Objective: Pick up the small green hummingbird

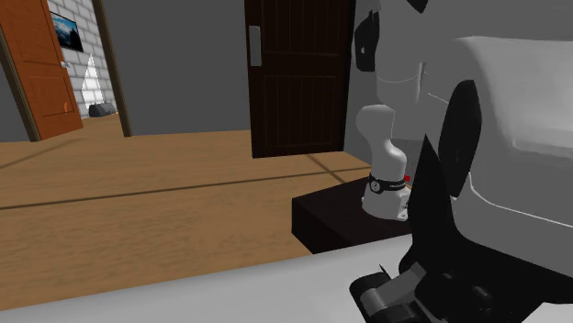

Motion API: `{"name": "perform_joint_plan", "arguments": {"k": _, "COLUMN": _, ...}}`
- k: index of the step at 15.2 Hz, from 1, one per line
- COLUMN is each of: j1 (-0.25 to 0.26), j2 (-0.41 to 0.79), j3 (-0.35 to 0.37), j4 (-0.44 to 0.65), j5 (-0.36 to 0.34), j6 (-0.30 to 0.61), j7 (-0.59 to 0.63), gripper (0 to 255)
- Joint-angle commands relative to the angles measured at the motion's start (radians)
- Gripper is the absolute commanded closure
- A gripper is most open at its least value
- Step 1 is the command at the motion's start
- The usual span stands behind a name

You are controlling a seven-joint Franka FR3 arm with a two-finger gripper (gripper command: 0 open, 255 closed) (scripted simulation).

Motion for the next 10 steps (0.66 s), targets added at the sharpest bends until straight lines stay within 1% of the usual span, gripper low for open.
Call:
{"name": "perform_joint_plan", "arguments": {"k": 1, "j1": 0.001, "j2": -0.003, "j3": 0.000, "j4": 0.022, "j5": 0.001, "j6": -0.026, "j7": -0.002, "gripper": 255}}
{"name": "perform_joint_plan", "arguments": {"k": 8, "j1": 0.014, "j2": 0.009, "j3": 0.000, "j4": 0.137, "j5": 0.000, "j6": -0.127, "j7": -0.008, "gripper": 255}}
{"name": "perform_joint_plan", "arguments": {"k": 10, "j1": 0.014, "j2": 0.009, "j3": 0.000, "j4": 0.140, "j5": 0.000, "j6": -0.130, "j7": -0.008, "gripper": 255}}
